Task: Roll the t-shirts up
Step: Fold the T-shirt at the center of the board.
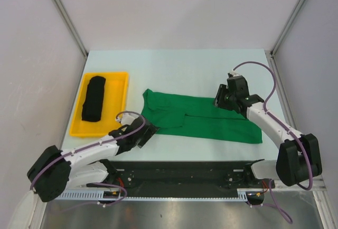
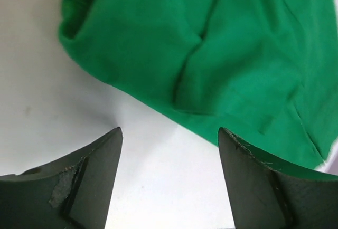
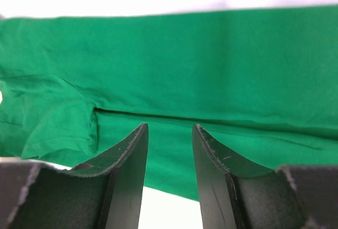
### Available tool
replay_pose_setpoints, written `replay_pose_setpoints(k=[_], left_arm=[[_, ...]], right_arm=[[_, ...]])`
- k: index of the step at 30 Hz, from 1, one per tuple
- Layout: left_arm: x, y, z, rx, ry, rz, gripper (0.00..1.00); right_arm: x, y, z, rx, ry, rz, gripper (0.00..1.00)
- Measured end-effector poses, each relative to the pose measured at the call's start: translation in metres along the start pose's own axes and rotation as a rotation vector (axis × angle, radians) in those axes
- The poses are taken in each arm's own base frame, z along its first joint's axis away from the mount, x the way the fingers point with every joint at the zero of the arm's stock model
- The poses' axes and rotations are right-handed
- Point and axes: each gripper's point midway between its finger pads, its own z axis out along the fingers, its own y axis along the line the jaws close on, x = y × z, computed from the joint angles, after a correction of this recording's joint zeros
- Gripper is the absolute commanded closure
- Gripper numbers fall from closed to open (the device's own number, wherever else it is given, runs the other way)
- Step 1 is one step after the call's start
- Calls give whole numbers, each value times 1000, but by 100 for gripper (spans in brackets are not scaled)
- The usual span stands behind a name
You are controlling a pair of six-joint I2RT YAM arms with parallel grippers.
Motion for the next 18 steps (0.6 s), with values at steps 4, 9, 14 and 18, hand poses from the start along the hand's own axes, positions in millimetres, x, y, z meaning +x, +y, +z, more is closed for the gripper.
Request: replay_pose_setpoints(k=[4,9,14,18], left_arm=[[-5,6,9,-91,-50,-38,25],[-17,-3,15,-141,-120,-60,30],[-23,-3,27,-224,-169,-20,42],[-23,1,34,-280,-183,21,47]], right_arm=[[8,-4,-2,9,15,1,56],[9,-5,-3,9,16,1,56],[7,-4,-4,3,10,1,57],[7,-3,-7,2,8,0,58]])
